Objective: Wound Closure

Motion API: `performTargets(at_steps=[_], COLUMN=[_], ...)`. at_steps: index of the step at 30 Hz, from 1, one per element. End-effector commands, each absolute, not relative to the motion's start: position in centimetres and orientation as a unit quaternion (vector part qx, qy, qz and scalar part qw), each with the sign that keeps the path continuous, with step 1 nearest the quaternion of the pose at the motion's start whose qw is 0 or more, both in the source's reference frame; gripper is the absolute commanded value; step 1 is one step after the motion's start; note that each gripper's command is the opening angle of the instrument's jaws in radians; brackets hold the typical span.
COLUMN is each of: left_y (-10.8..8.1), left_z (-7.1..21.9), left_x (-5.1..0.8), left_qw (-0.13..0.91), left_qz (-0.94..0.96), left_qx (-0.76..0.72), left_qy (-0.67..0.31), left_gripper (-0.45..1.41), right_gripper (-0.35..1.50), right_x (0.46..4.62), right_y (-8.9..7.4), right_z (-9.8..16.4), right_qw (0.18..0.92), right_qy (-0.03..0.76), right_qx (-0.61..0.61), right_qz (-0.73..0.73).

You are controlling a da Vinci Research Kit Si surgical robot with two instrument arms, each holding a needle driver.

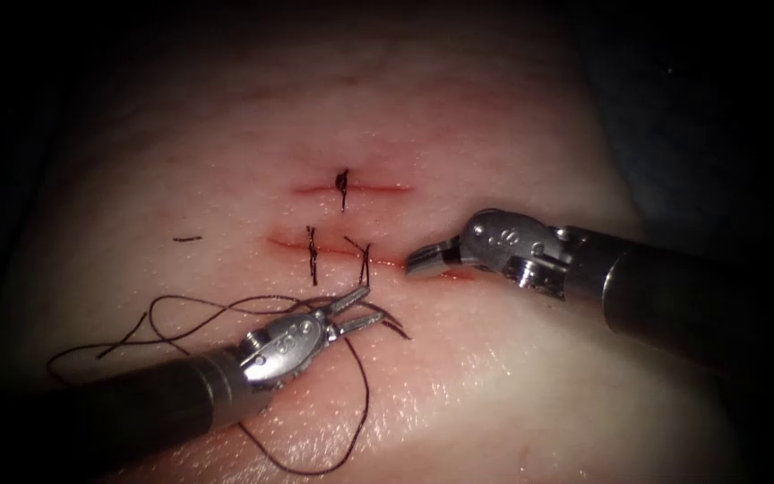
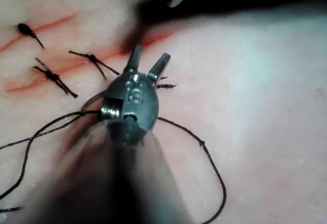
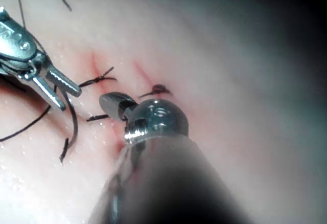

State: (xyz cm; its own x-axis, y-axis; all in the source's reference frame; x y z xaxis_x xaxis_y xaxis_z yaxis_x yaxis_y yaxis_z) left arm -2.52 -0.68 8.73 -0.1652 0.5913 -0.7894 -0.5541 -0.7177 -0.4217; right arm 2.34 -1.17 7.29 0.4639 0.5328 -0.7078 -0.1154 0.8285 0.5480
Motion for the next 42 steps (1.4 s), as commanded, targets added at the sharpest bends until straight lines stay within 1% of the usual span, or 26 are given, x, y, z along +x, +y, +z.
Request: performTargets(at_steps=[1, 3, 6, 9, 12, 13, 15, 16, 17, 18, 19, 23, 24, 25, 26, 27, 30, 35, 36, 42], left_y=[-0.66, -0.65, -0.62, -0.56, -0.56, -0.55, -0.54, -0.51, -0.51, -0.48, -0.45, -0.47, -0.55, -0.59, -0.61, -0.66, -0.76, -0.75, -0.74, -0.74], left_z=[8.78, 8.77, 8.76, 8.75, 8.78, 8.82, 8.84, 8.89, 8.89, 8.94, 9.0, 9.05, 9.07, 9.07, 9.08, 9.07, 9.06, 9.08, 9.09, 9.2], left_x=[-2.57, -2.57, -2.57, -2.59, -2.62, -2.65, -2.67, -2.71, -2.71, -2.75, -2.79, -2.85, -2.89, -2.91, -2.91, -2.9, -2.89, -2.92, -2.93, -3.01], left_qw=[0.359, 0.33, 0.313, 0.271, 0.218, 0.183, 0.17, 0.139, 0.139, 0.105, 0.085, 0.075, 0.076, 0.076, 0.077, 0.078, 0.078, 0.08, 0.08, 0.08], left_qz=[0.778, 0.801, 0.816, 0.853, 0.896, 0.919, 0.925, 0.934, 0.934, 0.942, 0.953, 0.955, 0.955, 0.955, 0.956, 0.956, 0.957, 0.956, 0.956, 0.957], left_qx=[-0.516, -0.5, -0.485, -0.445, -0.384, -0.345, -0.333, -0.318, -0.318, -0.303, -0.261, -0.251, -0.246, -0.244, -0.242, -0.237, -0.232, -0.231, -0.231, -0.227], left_qy=[-0.02, -0.024, -0.033, 0.005, 0.035, 0.056, 0.066, 0.084, 0.084, 0.102, 0.127, 0.141, 0.147, 0.149, 0.15, 0.154, 0.158, 0.16, 0.16, 0.165], left_gripper=[0.11, 0.11, 0.11, 0.09, 0.02, -0.06, -0.06, -0.16, -0.16, -0.33, -0.33, -0.33, -0.26, -0.11, -0.05, 0.07, 0.27, 0.27, 0.22, 0.22], right_gripper=[-0.35, -0.35, -0.35, -0.35, -0.35, -0.35, -0.35, -0.35, -0.35, -0.35, -0.35, -0.35, -0.35, -0.35, -0.35, -0.35, -0.35, -0.35, -0.35, -0.35], right_x=[2.41, 2.4, 2.4, 2.38, 2.36, 2.35, 2.34, 2.34, 2.34, 2.34, 2.34, 2.34, 2.34, 2.34, 2.34, 2.34, 2.33, 2.33, 2.33, 2.33], right_y=[-1.13, -1.14, -1.15, -1.15, -1.15, -1.16, -1.16, -1.17, -1.17, -1.17, -1.18, -1.19, -1.19, -1.19, -1.19, -1.2, -1.21, -1.22, -1.22, -1.23], right_z=[7.33, 7.34, 7.35, 7.37, 7.37, 7.37, 7.37, 7.38, 7.38, 7.39, 7.4, 7.4, 7.4, 7.4, 7.4, 7.4, 7.41, 7.42, 7.42, 7.42], right_qw=[0.827, 0.827, 0.827, 0.827, 0.827, 0.827, 0.827, 0.827, 0.827, 0.827, 0.827, 0.827, 0.827, 0.827, 0.827, 0.828, 0.828, 0.828, 0.828, 0.828], right_qy=[0.482, 0.482, 0.482, 0.483, 0.483, 0.483, 0.483, 0.483, 0.483, 0.483, 0.483, 0.483, 0.483, 0.483, 0.483, 0.484, 0.484, 0.484, 0.484, 0.484], right_qx=[0.216, 0.216, 0.216, 0.215, 0.215, 0.215, 0.215, 0.215, 0.215, 0.215, 0.214, 0.214, 0.214, 0.214, 0.214, 0.214, 0.213, 0.213, 0.213, 0.213], right_qz=[0.194, 0.193, 0.193, 0.193, 0.192, 0.191, 0.191, 0.19, 0.19, 0.19, 0.19, 0.189, 0.189, 0.189, 0.189, 0.189, 0.188, 0.188, 0.187, 0.187])
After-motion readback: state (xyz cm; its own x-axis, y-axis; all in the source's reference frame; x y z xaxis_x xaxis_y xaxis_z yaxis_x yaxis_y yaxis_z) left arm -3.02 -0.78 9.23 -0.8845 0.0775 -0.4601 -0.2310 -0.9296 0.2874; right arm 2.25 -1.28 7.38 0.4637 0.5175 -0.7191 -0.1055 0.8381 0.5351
